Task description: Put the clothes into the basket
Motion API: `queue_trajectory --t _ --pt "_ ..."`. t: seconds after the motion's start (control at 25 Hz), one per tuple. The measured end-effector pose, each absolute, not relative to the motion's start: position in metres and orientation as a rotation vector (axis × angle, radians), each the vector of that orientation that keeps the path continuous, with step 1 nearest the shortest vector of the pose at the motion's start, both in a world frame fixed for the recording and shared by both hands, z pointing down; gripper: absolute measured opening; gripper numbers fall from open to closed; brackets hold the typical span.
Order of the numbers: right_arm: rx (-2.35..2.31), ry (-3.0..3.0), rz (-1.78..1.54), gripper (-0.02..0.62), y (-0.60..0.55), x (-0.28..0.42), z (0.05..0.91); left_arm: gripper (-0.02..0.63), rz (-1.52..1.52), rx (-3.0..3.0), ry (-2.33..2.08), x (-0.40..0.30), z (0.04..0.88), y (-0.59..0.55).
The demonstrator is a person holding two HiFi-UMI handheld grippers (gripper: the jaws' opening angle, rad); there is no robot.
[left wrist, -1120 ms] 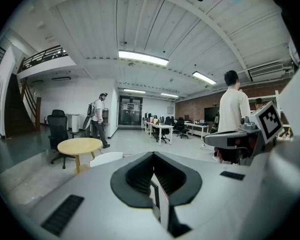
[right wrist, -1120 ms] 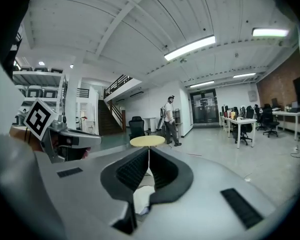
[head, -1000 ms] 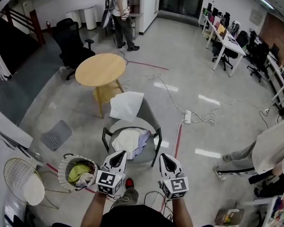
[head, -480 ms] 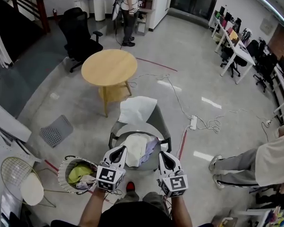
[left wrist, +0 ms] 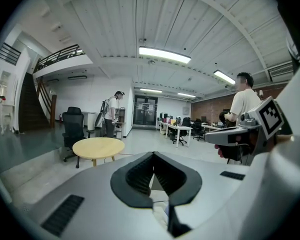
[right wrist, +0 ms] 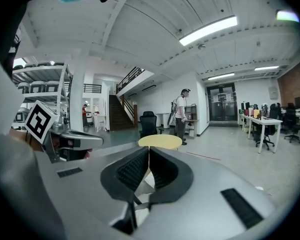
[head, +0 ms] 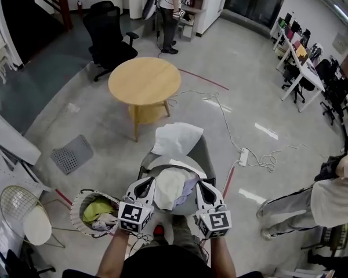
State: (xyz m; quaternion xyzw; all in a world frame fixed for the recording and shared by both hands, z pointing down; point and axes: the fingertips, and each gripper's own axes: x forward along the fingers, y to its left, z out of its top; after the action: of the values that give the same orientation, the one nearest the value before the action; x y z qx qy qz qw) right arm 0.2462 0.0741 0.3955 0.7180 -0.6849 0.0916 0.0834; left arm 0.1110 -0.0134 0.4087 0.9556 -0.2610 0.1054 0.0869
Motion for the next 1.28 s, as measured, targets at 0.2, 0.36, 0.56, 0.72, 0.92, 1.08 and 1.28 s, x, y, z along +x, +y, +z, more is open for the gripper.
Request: queue_trajectory --t 0.2,0.36,0.56,0.72,0.92,1.08,1.28 --pt "2.155 -2.063 0.295 0.028 0.033 0.285 0.392 0.008 0.313 2.836 -0.813 0.144 0.413 -0.046" --pt "2.127 -2.069 0.296 0.028 0.003 0.329 0.400 0.007 0.310 2.815 -0.823 0.184 0.417 -0.070" --pt "2.103 -2.114 0.360 0.028 -0.033 0.379 0.422 0.007 0.369 2.781 -0.878 0.225 0.436 -0.100" --pt "2.048 -2.141 0.417 0.028 -0.057 0.414 0.456 0.008 0.421 2.740 -0.913 0.252 0.454 -0.124" --pt "2.013 -2.152 0.482 0.028 -0.089 0.445 0.490 0.006 0.480 2.689 -0.955 0.273 0.481 -0.145" --pt "1.991 -2.144 0.539 0.028 -0.111 0.461 0.520 0.008 0.515 2.642 -0.975 0.287 0.504 -0.158" --pt "1.966 -2.135 0.611 0.028 -0.133 0.478 0.550 0.008 0.575 2.617 -0.961 0.302 0.526 -0.170"
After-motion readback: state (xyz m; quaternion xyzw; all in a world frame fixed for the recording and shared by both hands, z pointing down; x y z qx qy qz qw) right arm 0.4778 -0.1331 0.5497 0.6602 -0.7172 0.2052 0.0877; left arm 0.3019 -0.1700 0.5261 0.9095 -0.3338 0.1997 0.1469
